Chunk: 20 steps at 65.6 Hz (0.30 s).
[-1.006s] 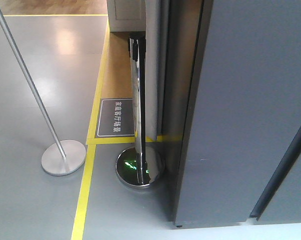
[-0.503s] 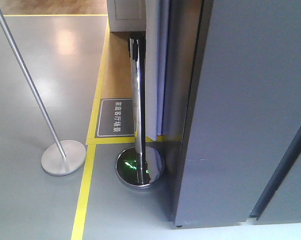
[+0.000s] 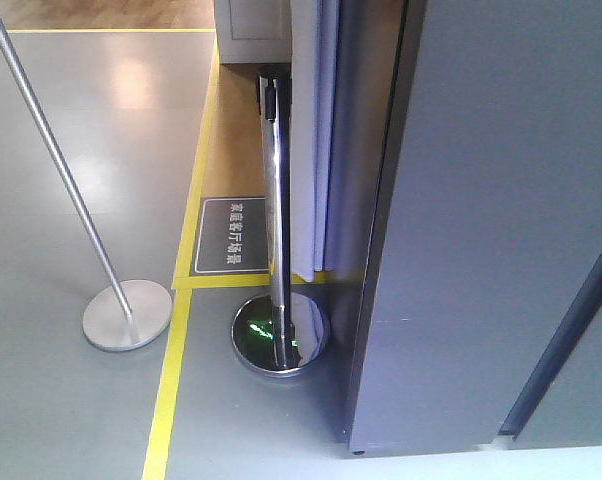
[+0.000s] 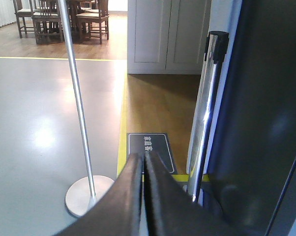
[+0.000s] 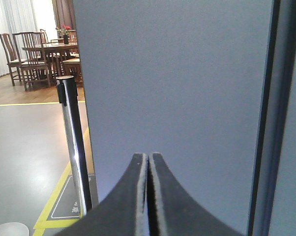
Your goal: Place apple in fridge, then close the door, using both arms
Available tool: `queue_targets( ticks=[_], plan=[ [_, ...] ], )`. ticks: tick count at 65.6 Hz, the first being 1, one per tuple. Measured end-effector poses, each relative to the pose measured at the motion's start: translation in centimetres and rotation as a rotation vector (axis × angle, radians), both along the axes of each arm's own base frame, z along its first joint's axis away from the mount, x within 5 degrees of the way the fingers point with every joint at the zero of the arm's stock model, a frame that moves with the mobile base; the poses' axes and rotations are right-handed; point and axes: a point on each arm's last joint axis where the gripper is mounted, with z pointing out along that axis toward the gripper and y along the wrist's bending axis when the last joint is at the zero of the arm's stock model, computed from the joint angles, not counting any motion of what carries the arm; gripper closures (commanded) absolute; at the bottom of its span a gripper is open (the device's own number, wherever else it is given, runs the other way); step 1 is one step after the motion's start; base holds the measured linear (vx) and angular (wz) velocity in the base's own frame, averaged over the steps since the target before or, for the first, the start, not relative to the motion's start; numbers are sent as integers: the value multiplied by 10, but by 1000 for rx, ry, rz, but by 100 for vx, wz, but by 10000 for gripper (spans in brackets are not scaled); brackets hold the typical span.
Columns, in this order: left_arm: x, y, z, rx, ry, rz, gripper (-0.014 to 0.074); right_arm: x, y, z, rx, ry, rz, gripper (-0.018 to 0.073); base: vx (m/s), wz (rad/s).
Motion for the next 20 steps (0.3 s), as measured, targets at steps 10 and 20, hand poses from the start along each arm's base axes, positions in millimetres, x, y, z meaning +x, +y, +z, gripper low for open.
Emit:
queue_targets(
  ticks=[10, 20],
  plan=[
    [0, 0, 0, 0, 0, 0, 603, 0, 0, 0, 0, 0, 0, 562, 0, 0],
    [0, 0, 0, 0, 0, 0, 603, 0, 0, 0, 0, 0, 0, 562, 0, 0]
  ],
)
